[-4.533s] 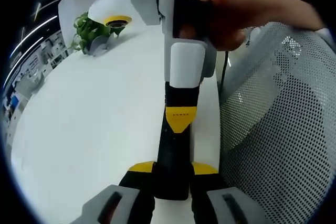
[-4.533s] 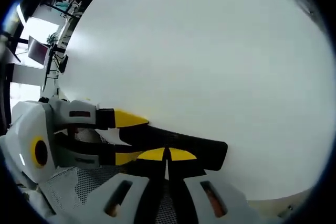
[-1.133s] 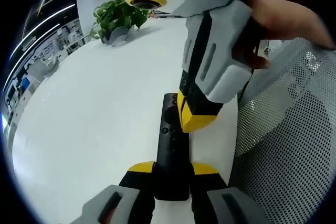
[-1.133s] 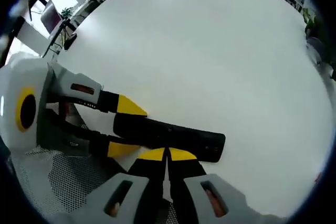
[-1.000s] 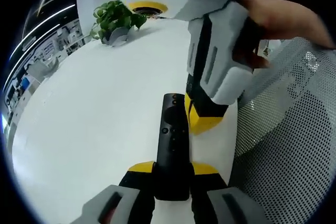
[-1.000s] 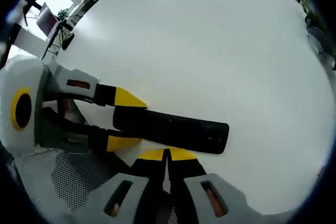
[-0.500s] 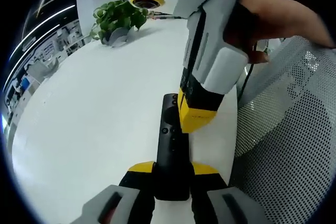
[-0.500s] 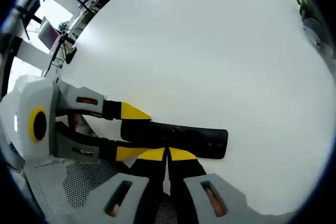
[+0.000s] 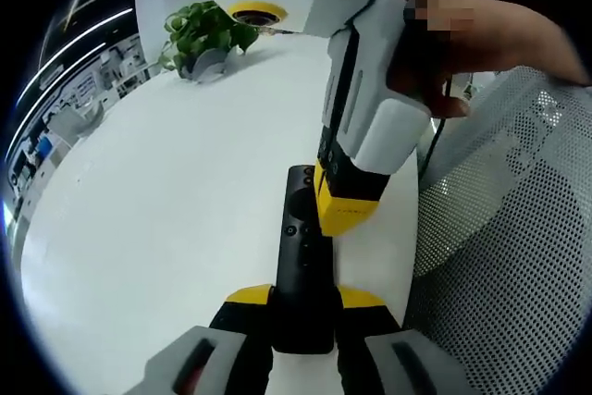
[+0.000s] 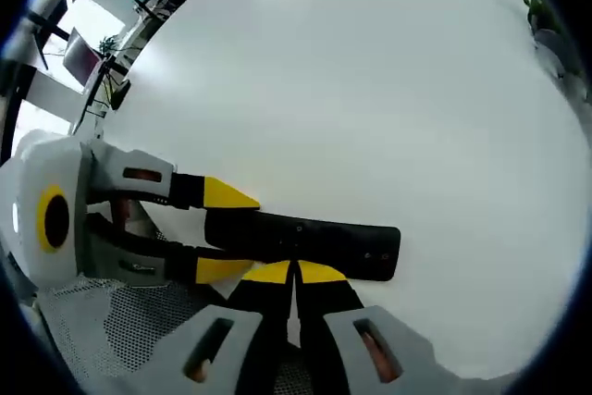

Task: Press the specified remote control buttons in sequence, fully releasing each button before pressing the next.

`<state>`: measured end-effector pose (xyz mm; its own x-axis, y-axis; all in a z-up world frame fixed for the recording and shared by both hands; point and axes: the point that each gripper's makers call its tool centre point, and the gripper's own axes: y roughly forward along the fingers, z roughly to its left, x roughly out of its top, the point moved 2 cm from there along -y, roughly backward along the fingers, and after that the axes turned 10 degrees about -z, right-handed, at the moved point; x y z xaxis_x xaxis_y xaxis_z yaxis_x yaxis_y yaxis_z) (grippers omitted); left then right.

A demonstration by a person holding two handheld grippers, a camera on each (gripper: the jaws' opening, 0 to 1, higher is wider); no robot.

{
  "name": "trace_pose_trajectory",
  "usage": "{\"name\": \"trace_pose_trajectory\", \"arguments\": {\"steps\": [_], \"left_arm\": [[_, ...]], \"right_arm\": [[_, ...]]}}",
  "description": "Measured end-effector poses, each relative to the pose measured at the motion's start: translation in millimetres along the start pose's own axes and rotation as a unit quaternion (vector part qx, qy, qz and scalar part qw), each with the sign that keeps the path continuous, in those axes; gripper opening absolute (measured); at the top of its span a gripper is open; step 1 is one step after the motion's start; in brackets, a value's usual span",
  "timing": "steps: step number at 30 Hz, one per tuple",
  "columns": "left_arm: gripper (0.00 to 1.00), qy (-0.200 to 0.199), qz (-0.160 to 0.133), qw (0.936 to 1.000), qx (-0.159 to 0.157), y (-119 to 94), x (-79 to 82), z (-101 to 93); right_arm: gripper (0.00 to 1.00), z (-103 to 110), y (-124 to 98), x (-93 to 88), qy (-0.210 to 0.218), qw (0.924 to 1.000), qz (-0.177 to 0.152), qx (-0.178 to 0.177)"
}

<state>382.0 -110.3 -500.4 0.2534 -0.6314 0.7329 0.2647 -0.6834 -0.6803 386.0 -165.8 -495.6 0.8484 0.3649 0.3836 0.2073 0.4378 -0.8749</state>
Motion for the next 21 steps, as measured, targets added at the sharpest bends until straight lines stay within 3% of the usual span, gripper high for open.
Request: {"name": "trace_pose_trajectory", "arguments": {"steps": [5,21], "left_arm": [[0.25,0.0,-0.001,1.0,0.0,0.9,0.8,-0.6],[0.24,0.012,-0.01,0.9998,-0.011,1.2,0.8,-1.3]], "right_arm": [[0.0,1.0,2.0,-2.0,-0.016,0.9998,-0.002,-0.009],[0.0,1.0,0.6,-1.2,0.032,0.9994,0.012,0.006]]}}
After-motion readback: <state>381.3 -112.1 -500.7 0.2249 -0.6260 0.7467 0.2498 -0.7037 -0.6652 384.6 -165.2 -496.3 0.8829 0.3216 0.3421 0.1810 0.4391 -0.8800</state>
